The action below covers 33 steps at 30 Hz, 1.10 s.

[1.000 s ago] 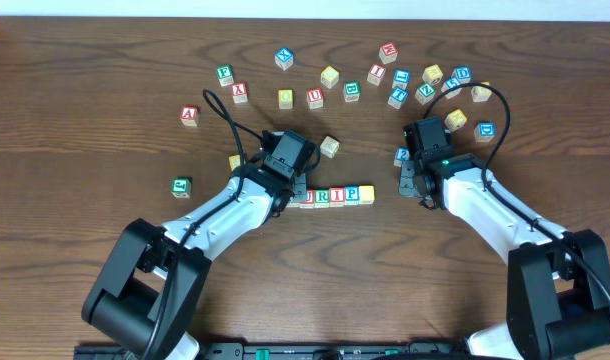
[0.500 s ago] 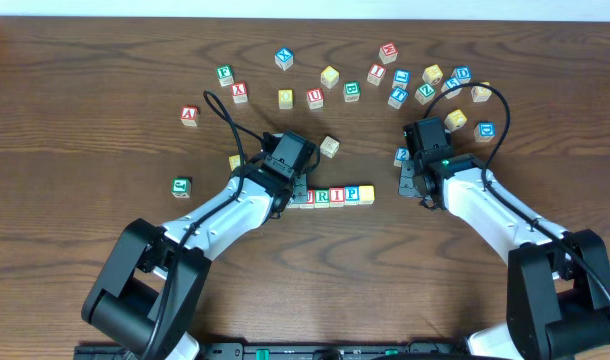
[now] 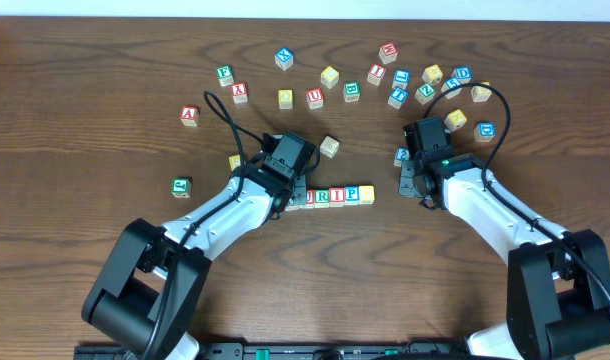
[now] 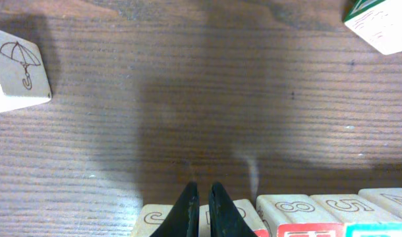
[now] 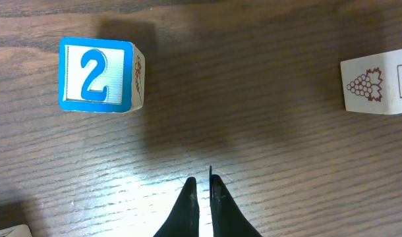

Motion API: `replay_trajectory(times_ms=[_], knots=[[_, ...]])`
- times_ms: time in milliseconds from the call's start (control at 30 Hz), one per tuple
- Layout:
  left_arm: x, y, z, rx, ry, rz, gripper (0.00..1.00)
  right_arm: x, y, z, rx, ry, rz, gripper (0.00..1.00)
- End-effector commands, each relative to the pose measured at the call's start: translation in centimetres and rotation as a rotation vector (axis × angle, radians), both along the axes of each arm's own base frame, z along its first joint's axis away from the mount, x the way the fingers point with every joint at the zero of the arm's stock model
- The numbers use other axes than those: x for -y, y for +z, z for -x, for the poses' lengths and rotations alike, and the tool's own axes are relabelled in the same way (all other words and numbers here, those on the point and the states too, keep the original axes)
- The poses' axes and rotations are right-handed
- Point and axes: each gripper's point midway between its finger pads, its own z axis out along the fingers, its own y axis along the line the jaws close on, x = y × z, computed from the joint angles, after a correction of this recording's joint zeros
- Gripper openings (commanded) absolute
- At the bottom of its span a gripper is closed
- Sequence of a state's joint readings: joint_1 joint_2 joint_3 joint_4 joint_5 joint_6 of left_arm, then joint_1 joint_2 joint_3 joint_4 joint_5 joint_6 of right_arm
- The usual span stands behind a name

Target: Spell out NEURIPS

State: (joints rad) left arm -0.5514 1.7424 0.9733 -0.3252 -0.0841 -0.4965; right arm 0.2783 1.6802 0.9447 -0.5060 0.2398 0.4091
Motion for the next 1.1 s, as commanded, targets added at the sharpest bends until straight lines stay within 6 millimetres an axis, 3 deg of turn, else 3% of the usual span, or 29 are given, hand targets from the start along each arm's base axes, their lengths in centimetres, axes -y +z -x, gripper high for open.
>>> replay_trajectory(times_ms=[0,267,533,800,933,1067], knots=[[-0.2,0.0,-0.4,0.017,0.004,-0.005,0.08,0.5,-0.4,0.2,-0.009,-0.004,0.021,0.03],[-1.4,0.4,-1.6,0.057,0.039,-0.024,0.08,0.5,-0.4,0.2,-0.009,-0.004,0.021,0.03],[-5.0,1.2,-2.2,0.045,0.113,-0.108,0.07,0.5,-0.4,0.2,-0.009,-0.004,0.021,0.03],[-7.4,2.0,-1.0,0.001,0.136,-0.173,0.07,0.5,-0.4,0.2,-0.012,-0.004,0.021,0.03],[-7.0,1.3,0.7,-0.083,0.109,-0.146,0.07,0.5,-0.4,0.2,-0.012,-0.004,0.021,0.04],[-6.8,1.2,1.1,-0.099,0.102,-0.138,0.07,0.5,-0.4,0.2,-0.013,-0.004,0.021,0.03]])
